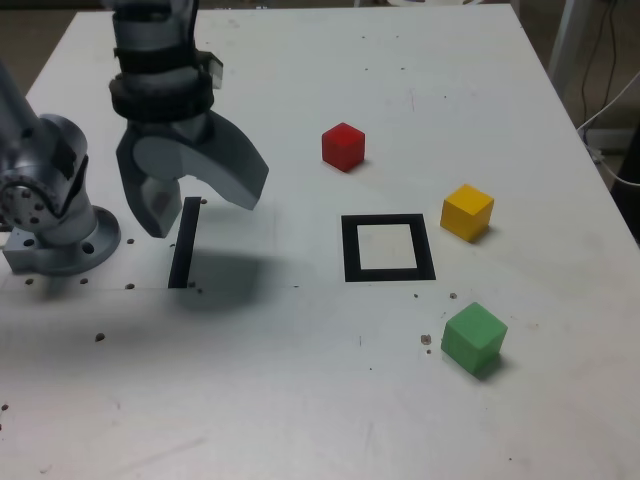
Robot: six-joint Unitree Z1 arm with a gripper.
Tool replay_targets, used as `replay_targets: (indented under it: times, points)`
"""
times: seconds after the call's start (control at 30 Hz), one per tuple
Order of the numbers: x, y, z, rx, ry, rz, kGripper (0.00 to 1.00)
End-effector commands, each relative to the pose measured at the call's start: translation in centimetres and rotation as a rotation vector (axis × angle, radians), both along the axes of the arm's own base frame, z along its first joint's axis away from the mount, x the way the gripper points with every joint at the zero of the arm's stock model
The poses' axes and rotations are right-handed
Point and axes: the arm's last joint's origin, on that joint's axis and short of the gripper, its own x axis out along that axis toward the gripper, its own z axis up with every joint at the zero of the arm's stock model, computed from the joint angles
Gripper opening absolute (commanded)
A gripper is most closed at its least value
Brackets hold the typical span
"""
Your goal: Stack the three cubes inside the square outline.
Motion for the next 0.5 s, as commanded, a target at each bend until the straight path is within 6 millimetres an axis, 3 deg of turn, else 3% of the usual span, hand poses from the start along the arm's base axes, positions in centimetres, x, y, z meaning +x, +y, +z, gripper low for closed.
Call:
replay_targets:
  times: [0.0, 0.13, 0.47]
  points:
    - [-0.12, -0.04, 0.54, -0.035, -0.018, 0.000, 1.00]
    - [0.04, -0.20, 0.63, -0.096, -0.052, 0.002, 1.00]
    - [0.42, 0.34, -0.12, 0.013, -0.057, 0.000, 1.00]
